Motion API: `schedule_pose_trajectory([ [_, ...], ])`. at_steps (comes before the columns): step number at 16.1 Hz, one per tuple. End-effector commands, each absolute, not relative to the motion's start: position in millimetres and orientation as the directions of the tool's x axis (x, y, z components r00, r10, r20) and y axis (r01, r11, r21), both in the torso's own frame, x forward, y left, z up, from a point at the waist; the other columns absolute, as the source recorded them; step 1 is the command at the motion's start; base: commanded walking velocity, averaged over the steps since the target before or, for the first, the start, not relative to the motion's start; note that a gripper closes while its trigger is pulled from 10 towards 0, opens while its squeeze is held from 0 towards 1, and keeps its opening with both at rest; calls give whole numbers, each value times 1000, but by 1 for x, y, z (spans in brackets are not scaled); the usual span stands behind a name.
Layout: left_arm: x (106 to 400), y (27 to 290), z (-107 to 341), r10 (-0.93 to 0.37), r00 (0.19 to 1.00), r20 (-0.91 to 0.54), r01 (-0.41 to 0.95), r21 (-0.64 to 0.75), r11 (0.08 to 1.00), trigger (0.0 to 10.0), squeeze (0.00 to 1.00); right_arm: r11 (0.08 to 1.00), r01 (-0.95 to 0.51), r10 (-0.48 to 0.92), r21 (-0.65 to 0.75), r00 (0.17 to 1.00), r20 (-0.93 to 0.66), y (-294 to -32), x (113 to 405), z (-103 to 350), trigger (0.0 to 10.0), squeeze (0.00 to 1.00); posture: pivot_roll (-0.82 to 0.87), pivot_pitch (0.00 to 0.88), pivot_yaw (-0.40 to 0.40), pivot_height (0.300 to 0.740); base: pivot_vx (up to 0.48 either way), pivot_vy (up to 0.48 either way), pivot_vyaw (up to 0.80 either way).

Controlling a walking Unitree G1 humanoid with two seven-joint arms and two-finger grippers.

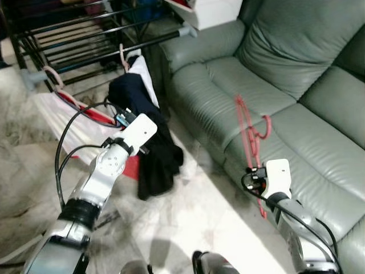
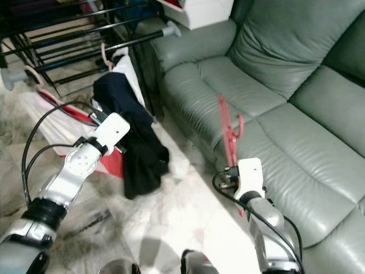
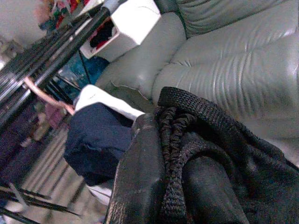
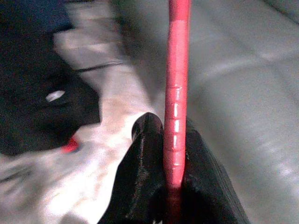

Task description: Hang hanger

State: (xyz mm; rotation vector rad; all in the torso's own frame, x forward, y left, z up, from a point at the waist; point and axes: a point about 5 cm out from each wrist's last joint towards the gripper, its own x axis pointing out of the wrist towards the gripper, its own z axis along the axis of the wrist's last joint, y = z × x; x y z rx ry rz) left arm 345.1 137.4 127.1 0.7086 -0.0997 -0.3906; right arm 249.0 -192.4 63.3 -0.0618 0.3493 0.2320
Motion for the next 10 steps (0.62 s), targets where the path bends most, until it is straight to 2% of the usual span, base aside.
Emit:
schedule_pose_trajectory([
  [1, 351, 130, 140, -431, 902, 6, 303, 702, 645, 10000, 0, 929, -370, 346, -22, 887, -305, -185, 250, 78, 10000, 0, -73, 65, 20, 740, 0, 0, 0],
  [3, 353, 130, 140, -439, 899, 12, 284, 745, 604, 10000, 0, 874, -485, 448, -27, 826, -343, -186, 242, 80, 10000, 0, -73, 62, 22, 740, 0, 0, 0],
  [7, 357, 136, 135, -416, 910, 1, 266, 767, 584, 10000, 0, 787, -616, 538, -35, 713, -450, -202, 227, 79, 10000, 0, -73, 59, 24, 740, 0, 0, 0],
  [10, 358, 140, 126, -374, 927, -27, 255, 776, 576, 10000, 0, 698, -714, 627, 45, 581, -519, -200, 208, 72, 10000, 0, -74, 55, 23, 740, 0, 0, 0],
])
